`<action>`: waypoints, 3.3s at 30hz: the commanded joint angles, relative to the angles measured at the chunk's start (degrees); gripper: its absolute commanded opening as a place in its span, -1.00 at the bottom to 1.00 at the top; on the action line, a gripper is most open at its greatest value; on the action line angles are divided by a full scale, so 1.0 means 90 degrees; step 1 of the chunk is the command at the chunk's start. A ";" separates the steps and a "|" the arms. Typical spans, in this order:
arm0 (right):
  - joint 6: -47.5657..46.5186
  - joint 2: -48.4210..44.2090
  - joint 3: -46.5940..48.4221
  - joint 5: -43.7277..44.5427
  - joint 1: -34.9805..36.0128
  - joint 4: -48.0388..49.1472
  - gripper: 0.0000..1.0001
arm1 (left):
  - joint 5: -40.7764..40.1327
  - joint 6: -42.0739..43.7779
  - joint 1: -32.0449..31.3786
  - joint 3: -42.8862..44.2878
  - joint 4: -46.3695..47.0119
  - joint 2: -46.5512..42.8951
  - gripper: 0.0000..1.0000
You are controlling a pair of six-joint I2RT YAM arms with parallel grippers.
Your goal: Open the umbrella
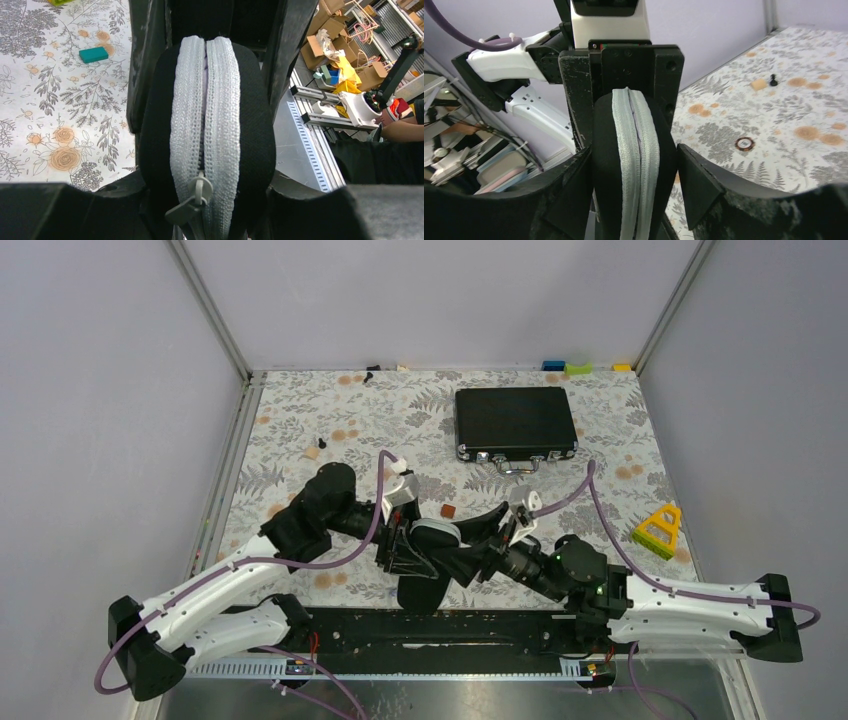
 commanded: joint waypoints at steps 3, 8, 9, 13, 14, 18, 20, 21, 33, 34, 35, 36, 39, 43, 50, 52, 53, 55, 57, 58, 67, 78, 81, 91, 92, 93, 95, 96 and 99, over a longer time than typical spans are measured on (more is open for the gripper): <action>0.0812 0.0520 0.0230 -0.1064 -0.0397 0.0537 0.15 | -0.0177 0.0227 -0.0097 0.0005 0.0414 -0.0285 -1.00; 0.0952 0.0624 0.0191 -0.1228 -0.0482 0.0511 -0.74 | -0.0494 0.0263 -0.0137 0.0004 0.0240 -0.0271 -0.98; 0.0933 0.0561 0.0172 -0.1185 -0.0501 0.0458 -0.84 | -0.0609 0.0315 -0.0136 0.0031 0.0132 -0.0273 -0.81; 0.0693 0.0094 0.0336 -0.0846 -0.0557 -0.0423 -1.00 | -0.1401 0.0692 -0.0139 0.0242 -0.0551 -0.0395 0.37; 0.0597 -0.0021 0.0440 -0.0720 -0.0577 -0.0783 -1.00 | -0.1655 0.0798 -0.0131 0.0276 -0.0700 -0.0460 0.53; 0.0218 -0.0328 0.1040 -0.0411 -0.0702 -0.2667 -1.00 | -0.2593 0.1296 -0.0134 0.0304 -0.1122 -0.0850 0.98; 0.0126 -0.0418 0.1416 -0.0273 -0.0796 -0.3896 -1.00 | -0.3229 0.1518 -0.0171 0.0242 -0.1203 -0.1135 0.98; 0.0101 -0.0431 0.1621 -0.0295 -0.0850 -0.4364 -1.00 | -0.3646 0.1585 -0.0212 0.0179 -0.1199 -0.1311 0.97; 0.0495 0.0264 0.3313 -0.2515 -0.1160 -0.7609 -1.00 | -0.6930 0.0034 -0.0613 -0.0783 -0.0730 -0.2352 0.92; 0.0587 0.0337 0.3344 -0.2613 -0.1165 -0.7683 -1.00 | -0.6872 -0.0053 -0.0676 -0.1043 -0.0398 -0.2417 0.92; 0.0667 0.0413 0.3363 -0.2700 -0.1169 -0.7757 -1.00 | -0.6767 -0.0088 -0.0762 -0.1296 -0.0061 -0.2458 0.92; 0.0727 0.0470 0.3391 -0.2743 -0.1170 -0.7852 -1.00 | -0.6625 -0.0090 -0.0853 -0.1517 0.0257 -0.2462 0.92; 0.0958 0.0634 0.3440 -0.2802 -0.1183 -0.8005 -1.00 | -0.6139 0.0224 -0.1185 -0.2058 0.1132 -0.2438 0.91; 0.1317 0.0922 0.3458 -0.2889 -0.1205 -0.8003 -1.00 | -0.5937 0.0992 -0.1822 -0.2622 0.1826 -0.2318 0.91; 0.1861 0.1372 0.3731 -0.2732 -0.1209 -0.7998 -1.00 | -0.6237 0.1603 -0.2495 -0.3068 0.2522 -0.1861 0.92; 0.1917 0.1465 0.3806 -0.2715 -0.1204 -0.8004 -1.00 | -0.6241 0.1694 -0.2601 -0.3076 0.2686 -0.1679 0.92; 0.1935 0.1506 0.3829 -0.2709 -0.1203 -0.7995 -1.00 | -0.6240 0.1741 -0.2657 -0.3063 0.2767 -0.1567 0.92; 0.1936 0.1579 0.3863 -0.2706 -0.1204 -0.8003 -1.00 | -0.6286 0.1866 -0.2802 -0.2981 0.2837 -0.1316 0.92; 0.1940 0.1627 0.3879 -0.2703 -0.1209 -0.7998 -1.00 | -0.6381 0.1999 -0.2998 -0.2841 0.2796 -0.1045 0.91; 0.1939 0.1639 0.3888 -0.2704 -0.1209 -0.7998 -1.00 | -0.6390 0.2132 -0.3106 -0.2782 0.2788 -0.0921 0.90; 0.1957 0.1644 0.3806 -0.2702 -0.1209 -0.7889 -1.00 | -0.6711 0.2314 -0.3564 -0.2407 0.2856 -0.0489 0.70; 0.1933 0.1700 0.3715 -0.2947 -0.1209 -0.7647 -1.00 | -0.6815 0.2399 -0.3597 -0.2201 0.2883 -0.0160 0.23; 0.1941 0.1736 0.3704 -0.2986 -0.1209 -0.7607 -1.00 | -0.6816 0.2423 -0.3597 -0.2205 0.2912 -0.0133 0.08; 0.1922 0.1768 0.3550 -0.3216 -0.1206 -0.7487 -1.00 | -0.6960 0.2481 -0.3616 -0.2308 0.2982 -0.0239 -0.26; 0.1916 0.1772 0.3548 -0.3232 -0.1209 -0.7490 -1.00 | -0.6947 0.2499 -0.3620 -0.2304 0.2991 -0.0227 -0.32; 0.1911 0.1778 0.3539 -0.3256 -0.1211 -0.7485 -1.00 | -0.6954 0.2524 -0.3625 -0.2298 0.2992 -0.0223 -0.33; 0.1911 0.1787 0.3529 -0.3329 -0.1207 -0.7489 -1.00 | -0.6982 0.2585 -0.3626 -0.2276 0.2957 -0.0189 -0.43; 0.1904 0.1795 0.3521 -0.3352 -0.1208 -0.7489 -1.00 | -0.7007 0.2606 -0.3626 -0.2261 0.2924 -0.0178 -0.46; 0.1902 0.1799 0.3486 -0.3420 -0.1209 -0.7479 -1.00 | -0.7060 0.2646 -0.3633 -0.2272 0.2900 -0.0199 -0.50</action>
